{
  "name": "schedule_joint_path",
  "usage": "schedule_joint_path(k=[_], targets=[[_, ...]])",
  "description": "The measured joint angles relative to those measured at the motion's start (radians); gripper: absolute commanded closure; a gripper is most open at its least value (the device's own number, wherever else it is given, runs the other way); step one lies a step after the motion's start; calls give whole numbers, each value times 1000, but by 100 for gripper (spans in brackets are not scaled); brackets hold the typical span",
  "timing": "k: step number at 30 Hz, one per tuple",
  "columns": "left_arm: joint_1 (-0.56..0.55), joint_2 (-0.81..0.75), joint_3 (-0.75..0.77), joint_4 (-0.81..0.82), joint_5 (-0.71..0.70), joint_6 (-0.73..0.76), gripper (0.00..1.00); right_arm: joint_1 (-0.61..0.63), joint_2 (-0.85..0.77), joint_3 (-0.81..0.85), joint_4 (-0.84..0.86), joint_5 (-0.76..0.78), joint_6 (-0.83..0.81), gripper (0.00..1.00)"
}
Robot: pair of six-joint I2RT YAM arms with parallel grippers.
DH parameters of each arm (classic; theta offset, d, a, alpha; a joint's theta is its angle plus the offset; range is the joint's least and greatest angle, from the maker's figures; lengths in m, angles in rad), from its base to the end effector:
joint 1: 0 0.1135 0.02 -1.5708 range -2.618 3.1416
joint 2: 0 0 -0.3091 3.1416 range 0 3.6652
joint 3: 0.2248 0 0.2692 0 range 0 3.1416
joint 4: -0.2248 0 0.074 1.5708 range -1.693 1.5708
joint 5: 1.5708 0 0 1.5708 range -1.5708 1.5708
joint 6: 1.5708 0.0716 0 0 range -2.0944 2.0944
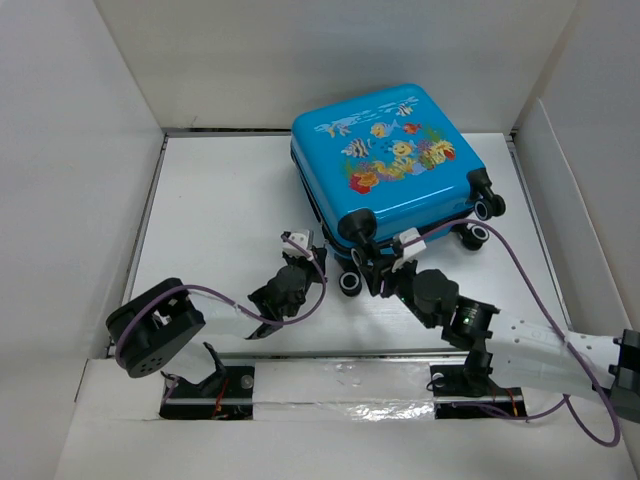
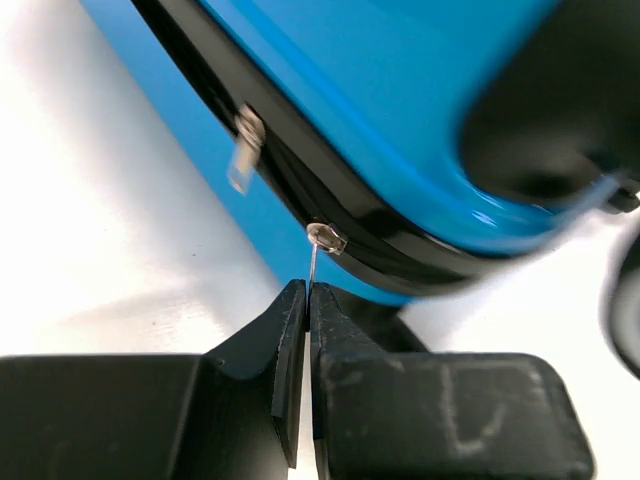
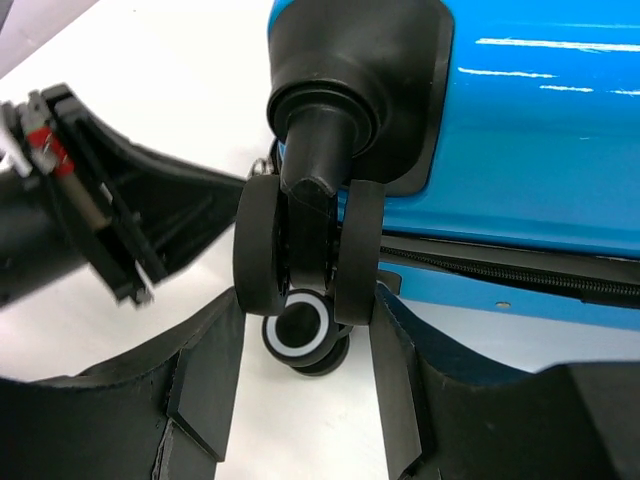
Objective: Pack the luggage
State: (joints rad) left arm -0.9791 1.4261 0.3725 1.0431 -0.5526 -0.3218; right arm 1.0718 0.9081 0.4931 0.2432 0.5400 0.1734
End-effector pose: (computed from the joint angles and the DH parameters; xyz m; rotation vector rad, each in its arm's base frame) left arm 0.1942 -0.2216 0.2195 0.0887 1.6073 -0.5790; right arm 0.1412 0.1822 0.2831 -0.3801 1.6968 0.4502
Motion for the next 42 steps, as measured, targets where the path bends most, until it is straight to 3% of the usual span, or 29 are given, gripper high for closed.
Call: schedule_joint_path(k=[7,14,15,16,19,22,26,27,29,30,31,36,42], targets=[[77,28,24,-5,39,10,100,-5,-164,-48,-111,-73,-5,100],[121,72,74,-47,105,-4,99,57,-130,-36,-106,-59,-57,100],[122,68,75,-62,100,-15,91,71,-116,-29,-105,-46,-66,100],[124,55,76,-87,79,-34,69,87,-98,-20,-103,-28,-75,100],[172,-45,65,-196,-54,-113,27,137,-44,17,-113,14,-99,100],[220,-282,7,-292,-165,-215,17,161,19,49,-99,13,-108,100],[212,-667,-58,-365,-210,-300,8,168,161,136,-70,-20,-122,99],[208,-744,-64,-375,-212,-313,7,170,211,174,-58,-35,-123,77],[208,-868,-64,-388,-208,-332,5,174,288,234,-56,-92,-146,44],[208,-904,-62,-391,-207,-336,4,180,323,262,-56,-132,-158,13],[208,-916,-61,-394,-206,-338,3,185,340,277,-63,-177,-169,0],[206,-927,-16,-541,-141,-346,1,228,335,396,-126,-245,-231,0],[200,-920,30,-657,-36,-330,1,248,24,401,-184,-76,-286,0]])
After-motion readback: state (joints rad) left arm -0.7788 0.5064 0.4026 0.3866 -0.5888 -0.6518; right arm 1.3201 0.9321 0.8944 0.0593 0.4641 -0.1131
